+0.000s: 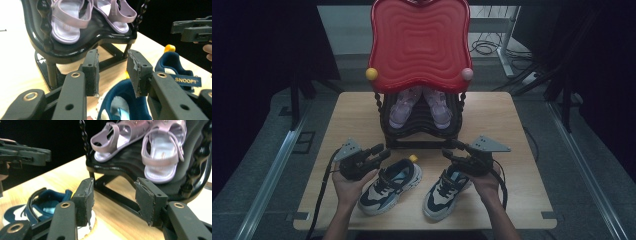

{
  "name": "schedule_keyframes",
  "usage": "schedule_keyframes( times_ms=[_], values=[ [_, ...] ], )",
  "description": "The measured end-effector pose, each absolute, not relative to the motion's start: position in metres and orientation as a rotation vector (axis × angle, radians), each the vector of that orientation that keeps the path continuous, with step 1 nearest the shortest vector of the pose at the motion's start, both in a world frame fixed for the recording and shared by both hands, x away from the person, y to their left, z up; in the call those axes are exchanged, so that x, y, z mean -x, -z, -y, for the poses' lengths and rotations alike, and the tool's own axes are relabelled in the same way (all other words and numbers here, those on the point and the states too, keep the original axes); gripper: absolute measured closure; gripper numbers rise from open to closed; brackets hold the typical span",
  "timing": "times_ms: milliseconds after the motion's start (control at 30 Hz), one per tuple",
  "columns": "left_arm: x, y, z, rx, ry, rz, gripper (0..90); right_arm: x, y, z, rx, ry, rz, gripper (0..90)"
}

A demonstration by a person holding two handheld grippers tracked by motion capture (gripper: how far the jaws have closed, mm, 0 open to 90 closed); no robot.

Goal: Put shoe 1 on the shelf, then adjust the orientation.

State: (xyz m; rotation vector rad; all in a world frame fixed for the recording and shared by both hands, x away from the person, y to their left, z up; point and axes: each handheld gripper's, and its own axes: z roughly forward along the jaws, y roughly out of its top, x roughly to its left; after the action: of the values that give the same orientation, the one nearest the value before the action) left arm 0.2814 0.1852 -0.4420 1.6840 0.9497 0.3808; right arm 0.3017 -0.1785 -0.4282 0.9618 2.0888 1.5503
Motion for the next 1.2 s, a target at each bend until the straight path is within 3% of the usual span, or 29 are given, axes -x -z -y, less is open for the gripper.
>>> schedule_keyframes(
  times_ms=[500,867,1200],
  values=[
    [-0.252,0.452,-0.199,-1.737,-0.307,-0.982,59.4,-0.279,0.448,0.19,-0.938,-1.551,-2.15,47.9],
    [-0.234,0.464,-0.208,-1.785,-0.239,-0.981,58.8,-0.267,0.445,0.198,-0.912,-1.538,-2.154,47.8],
    [-0.231,0.467,-0.194,-1.875,-0.142,-0.932,74.5,-0.268,0.445,0.207,-0.949,-1.528,-2.125,47.8]
  ],
)
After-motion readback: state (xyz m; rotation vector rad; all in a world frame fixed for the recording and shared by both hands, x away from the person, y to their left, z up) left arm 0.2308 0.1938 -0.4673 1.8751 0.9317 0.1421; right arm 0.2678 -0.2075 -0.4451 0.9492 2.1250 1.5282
